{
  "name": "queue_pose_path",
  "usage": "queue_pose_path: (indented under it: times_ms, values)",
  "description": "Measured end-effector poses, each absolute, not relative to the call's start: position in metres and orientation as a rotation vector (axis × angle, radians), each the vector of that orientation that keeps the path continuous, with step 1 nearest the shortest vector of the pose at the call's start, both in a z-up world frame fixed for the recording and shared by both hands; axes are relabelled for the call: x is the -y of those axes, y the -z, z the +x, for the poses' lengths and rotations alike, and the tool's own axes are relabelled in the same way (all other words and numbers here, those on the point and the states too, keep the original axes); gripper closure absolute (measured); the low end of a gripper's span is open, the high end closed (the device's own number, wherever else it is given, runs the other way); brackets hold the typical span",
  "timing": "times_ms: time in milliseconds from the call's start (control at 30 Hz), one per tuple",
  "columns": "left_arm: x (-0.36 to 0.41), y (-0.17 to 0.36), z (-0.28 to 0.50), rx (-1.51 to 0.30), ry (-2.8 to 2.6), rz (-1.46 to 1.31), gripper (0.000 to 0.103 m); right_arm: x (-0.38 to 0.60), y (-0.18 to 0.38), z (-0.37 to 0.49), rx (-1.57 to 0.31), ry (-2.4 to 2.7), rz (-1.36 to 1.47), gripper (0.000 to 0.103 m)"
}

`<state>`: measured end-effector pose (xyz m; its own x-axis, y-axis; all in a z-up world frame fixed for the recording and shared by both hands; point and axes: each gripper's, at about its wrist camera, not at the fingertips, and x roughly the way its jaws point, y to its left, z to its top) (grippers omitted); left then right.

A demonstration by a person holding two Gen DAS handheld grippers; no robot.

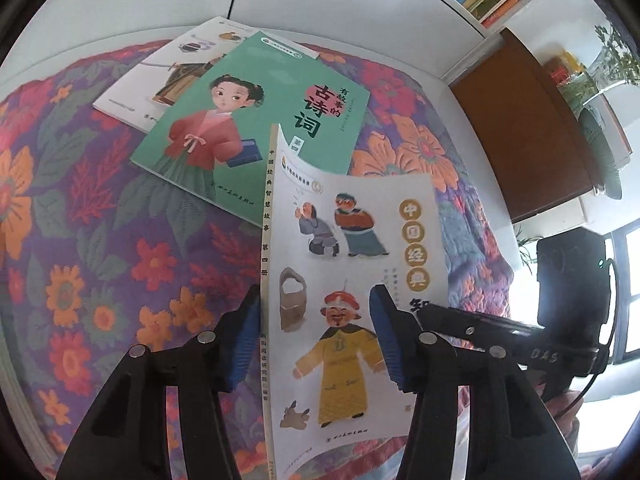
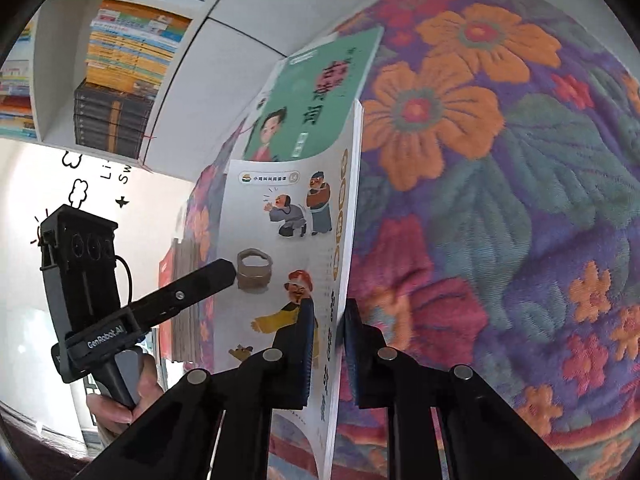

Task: Organize books
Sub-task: 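Lift the white book upright with the left tool while the right tool steadies it, then carry the white book to the standing row with the left tool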

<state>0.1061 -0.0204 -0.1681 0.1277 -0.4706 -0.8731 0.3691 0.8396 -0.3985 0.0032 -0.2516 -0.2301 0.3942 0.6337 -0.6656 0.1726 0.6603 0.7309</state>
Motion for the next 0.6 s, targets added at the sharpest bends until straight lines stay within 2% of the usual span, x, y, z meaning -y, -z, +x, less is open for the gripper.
queue_pose_path:
  times_ms: [600]
  values:
    - [-0.034, 0.137, 0.104, -1.287, 0.571, -0.175, 0.053, 0.219, 0.177, 0.015, -1.113, -0.356, 0.914, 0.088]
